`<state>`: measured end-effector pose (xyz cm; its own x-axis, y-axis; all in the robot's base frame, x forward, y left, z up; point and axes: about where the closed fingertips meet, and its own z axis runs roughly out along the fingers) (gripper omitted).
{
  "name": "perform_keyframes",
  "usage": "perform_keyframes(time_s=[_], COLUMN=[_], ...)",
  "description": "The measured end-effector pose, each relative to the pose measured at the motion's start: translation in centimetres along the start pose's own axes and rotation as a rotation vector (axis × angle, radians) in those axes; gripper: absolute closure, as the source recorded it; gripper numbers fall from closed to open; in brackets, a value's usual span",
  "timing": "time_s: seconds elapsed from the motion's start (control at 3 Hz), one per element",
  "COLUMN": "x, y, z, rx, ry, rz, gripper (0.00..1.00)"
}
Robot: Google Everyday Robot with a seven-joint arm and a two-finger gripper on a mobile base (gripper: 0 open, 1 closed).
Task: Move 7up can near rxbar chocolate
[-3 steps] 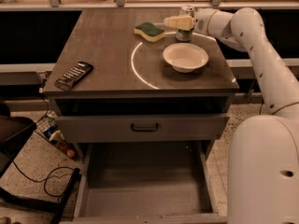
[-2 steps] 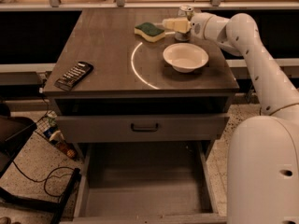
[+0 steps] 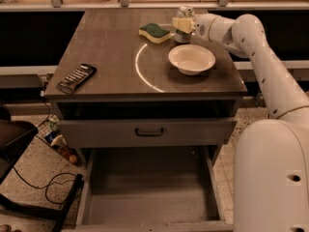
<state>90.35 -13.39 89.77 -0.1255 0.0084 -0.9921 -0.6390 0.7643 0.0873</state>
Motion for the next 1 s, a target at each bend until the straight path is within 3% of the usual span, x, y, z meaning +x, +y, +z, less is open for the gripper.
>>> perform_keyframes(time_s=[0.33, 0.67, 1.0], x=[0.1, -0.3, -2.6], y=[0.2, 0.4, 0.6], z=[0.3, 0.3, -0.3], rx=[-0.004, -0.006, 0.001], ry=[0.001, 0.006, 0.024], rz=[0.001, -0.003, -0.024], gripper=[0.95, 1.00, 1.00])
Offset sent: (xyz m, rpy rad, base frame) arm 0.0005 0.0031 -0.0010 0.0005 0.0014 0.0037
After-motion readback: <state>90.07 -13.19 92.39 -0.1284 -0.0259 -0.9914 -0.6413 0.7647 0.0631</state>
